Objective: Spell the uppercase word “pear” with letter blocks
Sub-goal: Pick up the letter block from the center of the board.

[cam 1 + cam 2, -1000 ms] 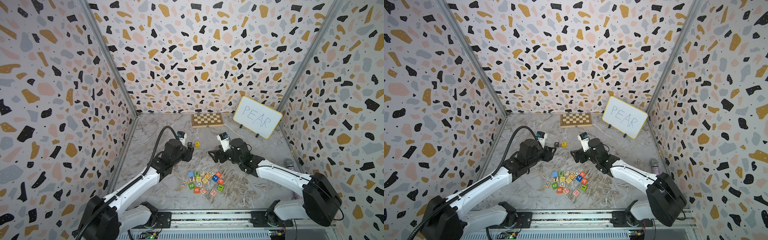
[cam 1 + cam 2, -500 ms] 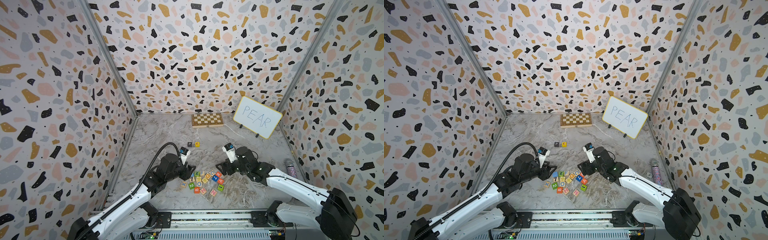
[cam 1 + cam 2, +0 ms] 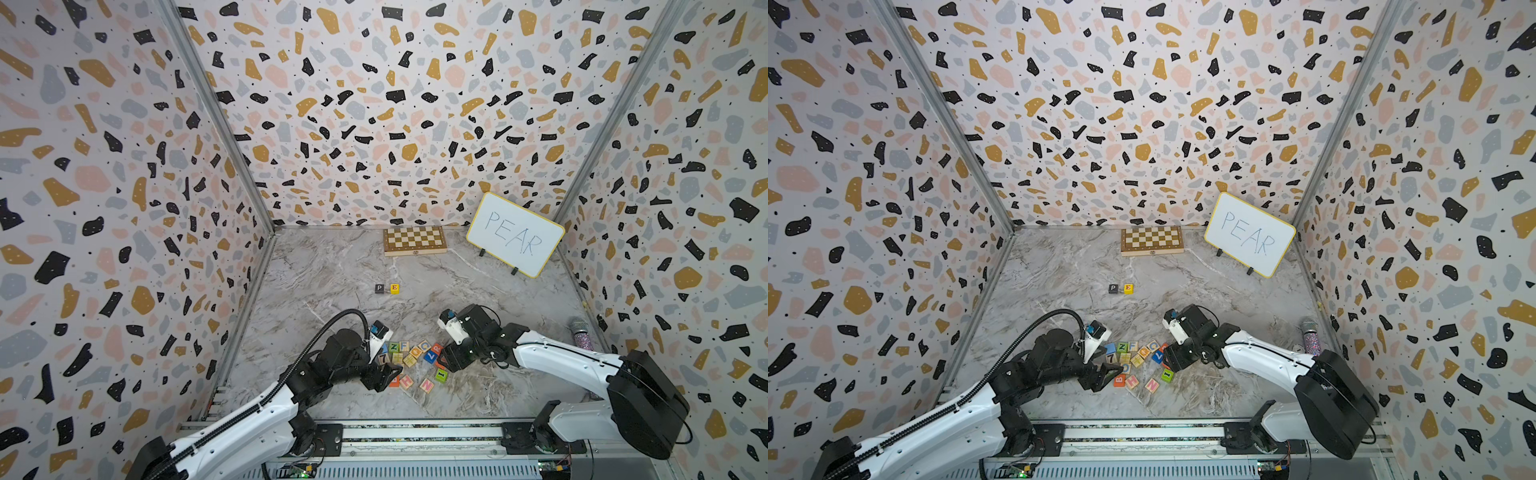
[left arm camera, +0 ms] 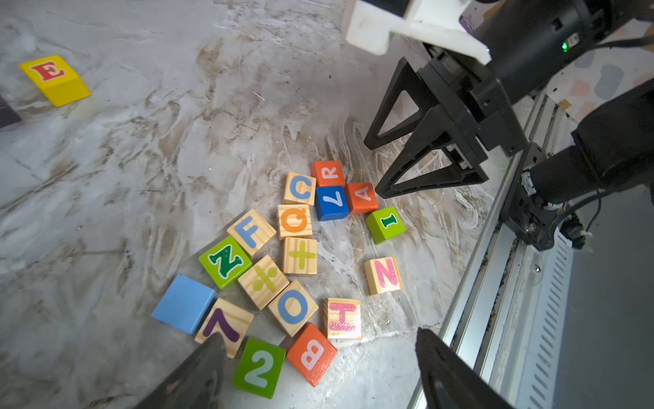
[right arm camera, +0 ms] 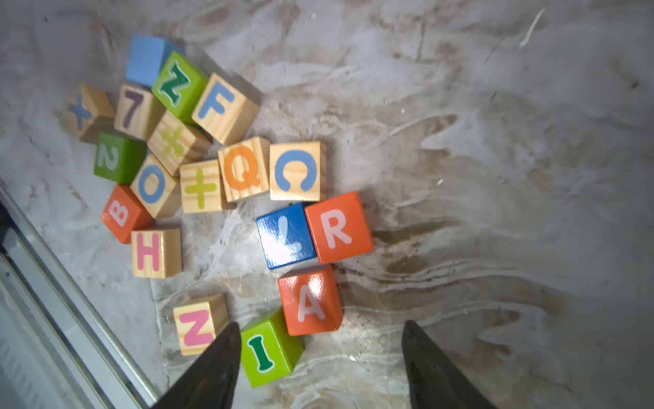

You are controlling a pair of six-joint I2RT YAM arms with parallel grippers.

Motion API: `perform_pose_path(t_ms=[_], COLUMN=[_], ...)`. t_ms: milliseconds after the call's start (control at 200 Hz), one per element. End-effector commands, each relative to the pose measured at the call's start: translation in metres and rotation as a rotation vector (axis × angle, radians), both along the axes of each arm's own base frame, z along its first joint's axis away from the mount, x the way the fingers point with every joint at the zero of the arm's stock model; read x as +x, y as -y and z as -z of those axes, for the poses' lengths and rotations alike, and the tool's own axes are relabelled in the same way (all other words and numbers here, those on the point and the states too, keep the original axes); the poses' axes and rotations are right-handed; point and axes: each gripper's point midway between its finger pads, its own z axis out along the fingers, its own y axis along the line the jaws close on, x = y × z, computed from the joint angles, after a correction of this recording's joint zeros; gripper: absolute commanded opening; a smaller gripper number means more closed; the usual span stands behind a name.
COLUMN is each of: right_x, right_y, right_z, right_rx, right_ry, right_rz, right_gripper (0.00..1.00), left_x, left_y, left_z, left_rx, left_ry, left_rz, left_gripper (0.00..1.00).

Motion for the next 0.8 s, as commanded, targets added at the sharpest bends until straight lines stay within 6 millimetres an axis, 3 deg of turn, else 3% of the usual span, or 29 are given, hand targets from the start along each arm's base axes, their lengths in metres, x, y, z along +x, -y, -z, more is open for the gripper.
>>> perform_pose_path(t_ms=[0, 361, 796], right_x=[-0.007, -0.001, 0.007], right_y=[-0.005, -0.018, -0.017], right_z=[-0.002, 0.000, 0.011], right_rx=[-0.027, -0.040, -0.093], right_ry=[-0.019, -0.006, -0.009], right_rz=[-0.047, -0.063, -0.043], right_gripper=[0.72, 0.74, 0.76], left_x=[-0.001, 0.001, 0.000], left_y=[0.011, 0.014, 0.020], left_z=[-0.012, -0.006, -0.003], left_rx=[-0.062, -0.059, -0.048], left_ry=[0.039, 0.060, 0.062], left_rz=[0.041, 0.046, 0.076], left_gripper=[0.99, 0.99, 0.99])
